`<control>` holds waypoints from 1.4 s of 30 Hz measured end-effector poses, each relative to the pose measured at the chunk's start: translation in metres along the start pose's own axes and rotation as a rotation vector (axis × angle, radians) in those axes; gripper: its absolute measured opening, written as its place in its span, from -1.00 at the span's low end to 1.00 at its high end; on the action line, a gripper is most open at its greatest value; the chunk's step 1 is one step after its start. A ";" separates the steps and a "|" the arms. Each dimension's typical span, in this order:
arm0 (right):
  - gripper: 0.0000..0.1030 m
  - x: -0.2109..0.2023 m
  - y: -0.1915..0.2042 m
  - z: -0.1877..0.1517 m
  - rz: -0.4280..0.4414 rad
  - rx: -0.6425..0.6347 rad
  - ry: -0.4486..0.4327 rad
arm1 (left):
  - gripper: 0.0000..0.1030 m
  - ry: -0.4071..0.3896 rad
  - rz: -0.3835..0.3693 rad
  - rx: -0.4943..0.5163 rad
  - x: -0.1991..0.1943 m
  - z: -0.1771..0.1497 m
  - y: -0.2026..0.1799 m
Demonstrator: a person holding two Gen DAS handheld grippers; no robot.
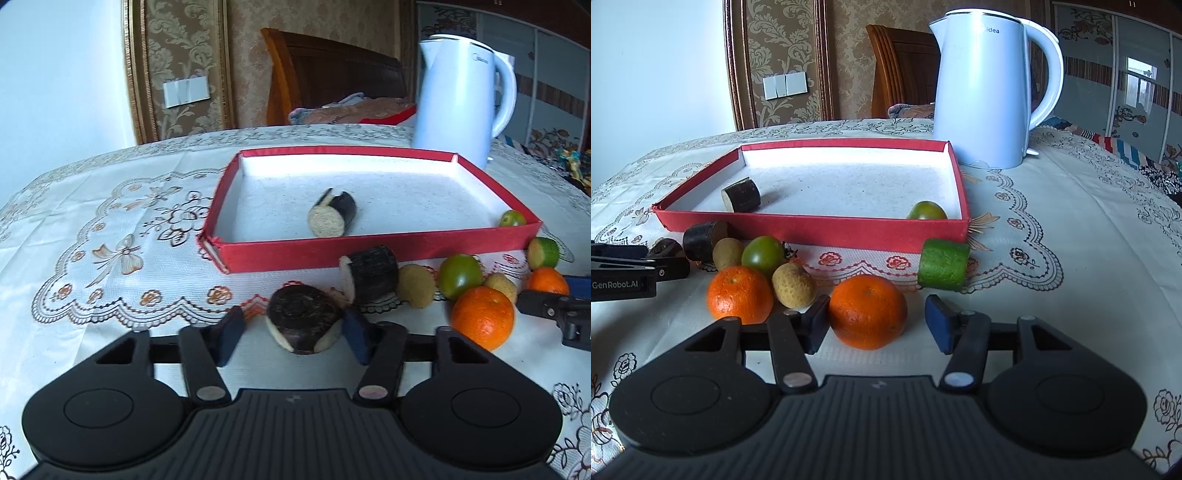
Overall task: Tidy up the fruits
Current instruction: 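Close the left tool on the eggplant slice while the right tool grasps the tangerine, then lift and carry the eggplant slice and tangerine over the red tray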
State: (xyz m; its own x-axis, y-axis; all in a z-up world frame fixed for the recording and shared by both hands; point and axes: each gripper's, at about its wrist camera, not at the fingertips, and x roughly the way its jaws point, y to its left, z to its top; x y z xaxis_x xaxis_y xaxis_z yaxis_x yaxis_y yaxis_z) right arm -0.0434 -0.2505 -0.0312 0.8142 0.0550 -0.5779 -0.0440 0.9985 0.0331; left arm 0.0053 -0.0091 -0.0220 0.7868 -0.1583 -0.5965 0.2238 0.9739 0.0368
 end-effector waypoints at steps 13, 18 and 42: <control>-0.22 -0.004 -0.008 -0.001 0.029 0.051 -0.024 | -0.15 -0.025 -0.006 -0.017 -0.005 0.000 0.004; -0.22 -0.009 -0.013 -0.002 0.043 0.074 -0.056 | -0.15 -0.063 -0.007 -0.027 -0.014 0.001 0.006; -0.22 0.020 0.000 0.061 -0.026 -0.007 -0.180 | -0.14 -0.147 0.084 -0.109 0.023 0.065 -0.001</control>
State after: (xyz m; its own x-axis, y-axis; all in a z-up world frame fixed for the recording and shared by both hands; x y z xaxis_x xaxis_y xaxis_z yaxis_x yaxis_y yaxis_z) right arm 0.0084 -0.2496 0.0065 0.9057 0.0287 -0.4231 -0.0252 0.9996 0.0139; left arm 0.0605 -0.0244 0.0169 0.8777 -0.0895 -0.4708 0.0960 0.9953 -0.0103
